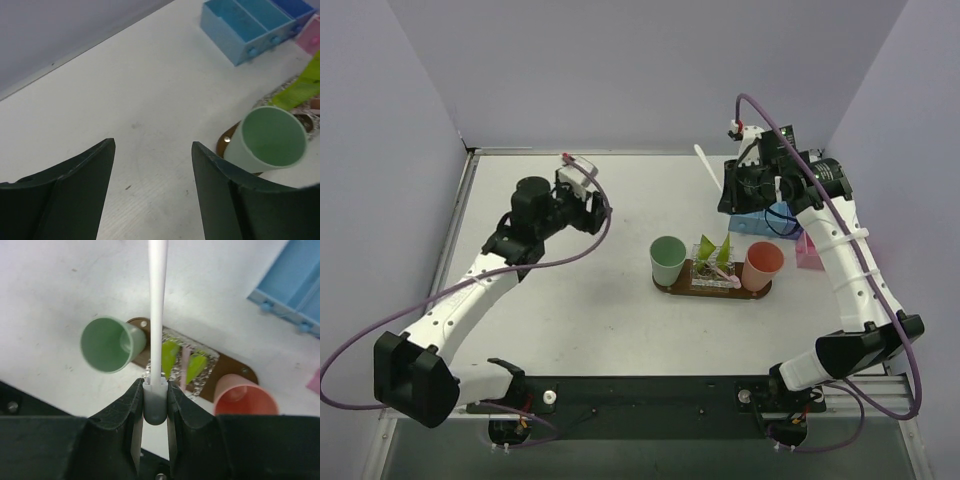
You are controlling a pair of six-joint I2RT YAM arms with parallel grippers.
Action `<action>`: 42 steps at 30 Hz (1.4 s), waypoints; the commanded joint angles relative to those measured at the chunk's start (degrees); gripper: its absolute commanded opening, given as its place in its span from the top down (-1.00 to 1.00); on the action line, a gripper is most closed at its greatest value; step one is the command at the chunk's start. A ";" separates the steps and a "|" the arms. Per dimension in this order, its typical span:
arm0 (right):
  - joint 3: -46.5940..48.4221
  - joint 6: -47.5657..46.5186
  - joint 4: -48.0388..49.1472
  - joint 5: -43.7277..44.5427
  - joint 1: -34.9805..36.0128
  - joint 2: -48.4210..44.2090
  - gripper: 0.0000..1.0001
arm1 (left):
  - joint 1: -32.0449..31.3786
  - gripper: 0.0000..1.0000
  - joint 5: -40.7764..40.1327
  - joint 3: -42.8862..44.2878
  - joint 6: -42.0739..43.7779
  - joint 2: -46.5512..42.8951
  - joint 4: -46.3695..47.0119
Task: Prepare toiletry sets of a toothbrush and toothpaste on the tray
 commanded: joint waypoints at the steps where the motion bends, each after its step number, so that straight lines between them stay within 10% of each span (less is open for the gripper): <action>1: -3.92 4.47 -1.03 -13.12 1.89 -2.17 1.00 | -11.52 -0.47 3.92 3.86 16.48 -2.20 2.46; 13: -3.85 0.96 -15.60 -21.74 7.42 -2.09 1.00 | -25.26 -0.57 -5.67 -2.82 43.57 -5.11 6.42; 42: -3.58 2.28 -17.46 -29.39 13.31 -2.35 1.00 | -27.81 -0.31 -0.31 -2.82 44.20 -2.29 2.55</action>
